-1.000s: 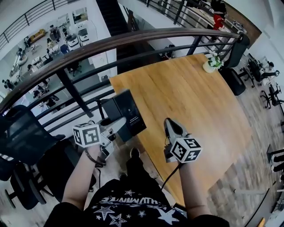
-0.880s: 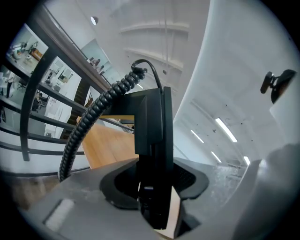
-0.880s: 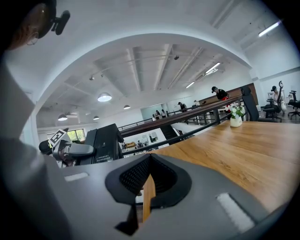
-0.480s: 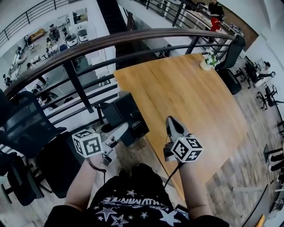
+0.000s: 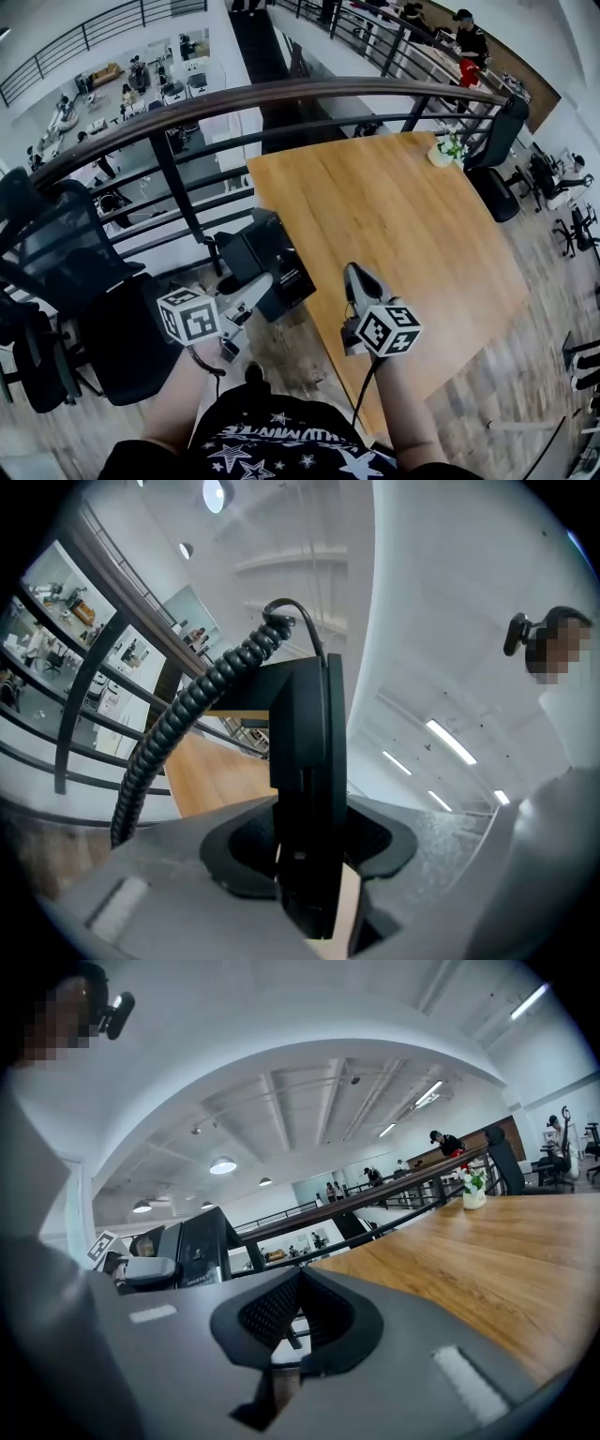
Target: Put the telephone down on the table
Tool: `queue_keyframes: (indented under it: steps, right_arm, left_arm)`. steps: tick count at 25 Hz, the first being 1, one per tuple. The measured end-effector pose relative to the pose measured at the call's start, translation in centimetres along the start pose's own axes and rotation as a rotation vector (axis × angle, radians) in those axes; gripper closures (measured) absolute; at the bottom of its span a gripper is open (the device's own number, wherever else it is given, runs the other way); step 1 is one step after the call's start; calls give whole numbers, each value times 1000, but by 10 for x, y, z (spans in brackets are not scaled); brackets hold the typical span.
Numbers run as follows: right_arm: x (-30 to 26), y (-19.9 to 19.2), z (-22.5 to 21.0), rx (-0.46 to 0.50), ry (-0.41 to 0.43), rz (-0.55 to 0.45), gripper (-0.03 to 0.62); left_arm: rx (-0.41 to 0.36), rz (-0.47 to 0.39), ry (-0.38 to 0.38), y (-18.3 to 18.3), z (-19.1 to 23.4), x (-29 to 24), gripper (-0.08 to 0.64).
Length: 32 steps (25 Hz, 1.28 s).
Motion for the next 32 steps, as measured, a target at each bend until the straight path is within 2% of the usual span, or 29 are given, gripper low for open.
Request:
queue_keyframes:
  steps: [13,16,21,24,32]
  right_arm:
    - [85,-29,-23,49,112,14,591]
    - [111,-33,-23,56,133,33,591]
    - [148,-62,-46,70,181,16,592]
    - [173,-81,-45,83,199,23,591]
    - [213,-92,-43,96,229,46,591]
  left_arm:
    - [-14,-84,53,-80,-83,-10,379]
    - [8,-98,81,-99,-108,-4,379]
    - [-15,-135,132,-150,-135,-7,379]
    - [-6,-162,146,-181,-152,5,379]
    - [23,-207,186,-213,-189,25,379]
Point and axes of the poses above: the fingertips, and each gripper's own axes: x backward along the fingers, z to its left, y out of its top, the point moved 7 cm from there along x, backward along the fingers, and after that the axes turned 9 degrees about z, right-handed, at the moved point
